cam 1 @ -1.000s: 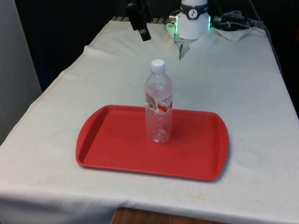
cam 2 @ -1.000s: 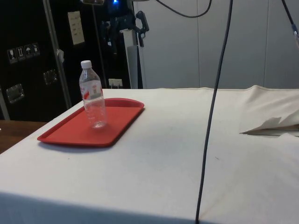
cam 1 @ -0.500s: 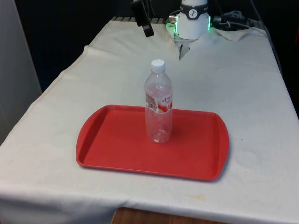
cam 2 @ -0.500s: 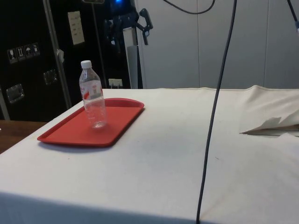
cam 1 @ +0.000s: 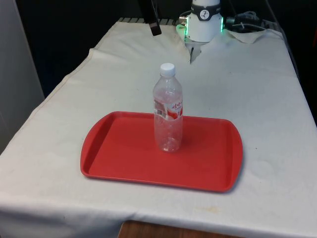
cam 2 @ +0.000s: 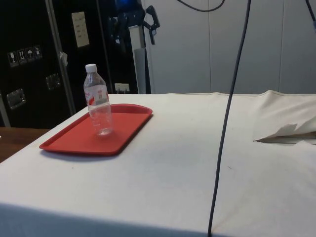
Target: Place the bottle upright on the tray.
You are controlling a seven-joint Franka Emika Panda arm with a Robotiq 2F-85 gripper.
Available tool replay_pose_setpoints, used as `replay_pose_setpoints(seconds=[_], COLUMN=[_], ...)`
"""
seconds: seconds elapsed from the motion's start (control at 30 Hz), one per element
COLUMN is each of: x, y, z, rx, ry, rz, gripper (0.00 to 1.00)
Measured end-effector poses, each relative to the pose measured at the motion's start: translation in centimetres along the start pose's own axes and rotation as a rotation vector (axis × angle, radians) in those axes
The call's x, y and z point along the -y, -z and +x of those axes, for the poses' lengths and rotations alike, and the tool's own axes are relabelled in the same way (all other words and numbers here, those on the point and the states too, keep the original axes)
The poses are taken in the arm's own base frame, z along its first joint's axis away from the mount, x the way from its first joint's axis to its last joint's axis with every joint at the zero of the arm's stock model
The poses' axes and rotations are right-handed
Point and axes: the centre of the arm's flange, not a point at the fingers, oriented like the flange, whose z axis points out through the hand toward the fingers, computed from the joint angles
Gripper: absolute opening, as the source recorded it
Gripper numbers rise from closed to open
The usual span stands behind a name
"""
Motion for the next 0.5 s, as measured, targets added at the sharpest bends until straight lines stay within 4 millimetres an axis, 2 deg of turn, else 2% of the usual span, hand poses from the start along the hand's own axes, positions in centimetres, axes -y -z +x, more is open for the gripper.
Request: replay_pose_setpoints(seconds=[0.5], x=[0.53], y=[-0.18], z=[0.79], rx=[0.054], ry=[0.023], rz=[-0.058], gripper=[1.00])
